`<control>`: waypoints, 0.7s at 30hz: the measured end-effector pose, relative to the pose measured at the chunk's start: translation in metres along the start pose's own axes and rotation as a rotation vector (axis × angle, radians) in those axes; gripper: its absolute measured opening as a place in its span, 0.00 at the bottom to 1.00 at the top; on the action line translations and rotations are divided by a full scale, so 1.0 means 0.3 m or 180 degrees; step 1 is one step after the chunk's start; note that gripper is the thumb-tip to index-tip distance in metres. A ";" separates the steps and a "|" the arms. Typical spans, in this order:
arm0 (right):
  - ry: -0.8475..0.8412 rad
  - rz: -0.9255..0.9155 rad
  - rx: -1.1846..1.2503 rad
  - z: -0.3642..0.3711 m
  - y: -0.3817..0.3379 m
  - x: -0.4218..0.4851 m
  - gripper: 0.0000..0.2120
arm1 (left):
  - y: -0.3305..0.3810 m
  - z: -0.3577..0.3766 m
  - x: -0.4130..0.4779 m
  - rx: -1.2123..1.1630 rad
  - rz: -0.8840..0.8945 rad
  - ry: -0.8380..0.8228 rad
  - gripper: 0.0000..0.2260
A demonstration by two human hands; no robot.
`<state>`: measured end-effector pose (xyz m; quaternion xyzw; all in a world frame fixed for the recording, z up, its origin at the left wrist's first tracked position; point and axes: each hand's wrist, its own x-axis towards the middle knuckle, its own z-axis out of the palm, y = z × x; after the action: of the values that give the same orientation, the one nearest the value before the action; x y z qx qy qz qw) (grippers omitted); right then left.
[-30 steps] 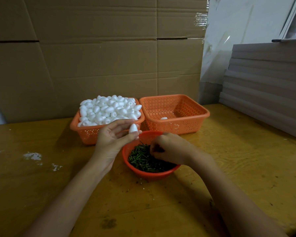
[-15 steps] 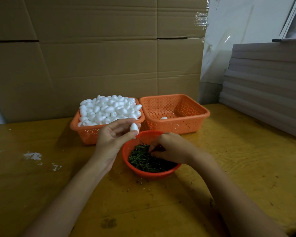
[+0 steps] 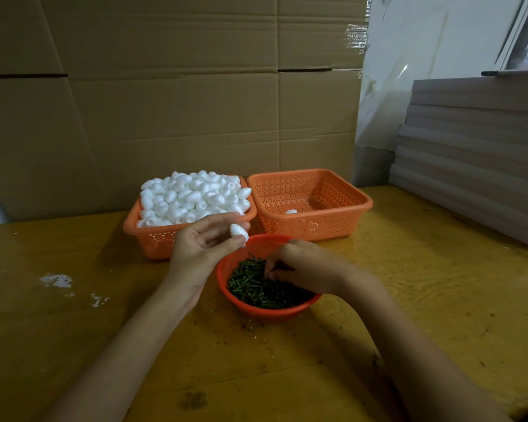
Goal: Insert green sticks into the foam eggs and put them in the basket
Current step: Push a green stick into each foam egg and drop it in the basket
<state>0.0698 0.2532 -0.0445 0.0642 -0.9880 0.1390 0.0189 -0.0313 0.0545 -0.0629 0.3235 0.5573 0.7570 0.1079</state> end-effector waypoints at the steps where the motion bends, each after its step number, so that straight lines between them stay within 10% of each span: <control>1: 0.0007 -0.0010 0.0014 0.002 0.000 0.000 0.07 | -0.001 -0.001 0.001 0.0000 -0.0003 -0.0009 0.16; 21: -0.0163 0.0008 0.0051 -0.032 -0.031 -0.020 0.11 | 0.017 0.013 -0.004 -0.0199 -0.0022 0.0032 0.15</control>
<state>0.0772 0.2478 -0.0332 0.0667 -0.9871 0.1454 -0.0070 -0.0268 0.0551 -0.0580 0.3142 0.5350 0.7753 0.1178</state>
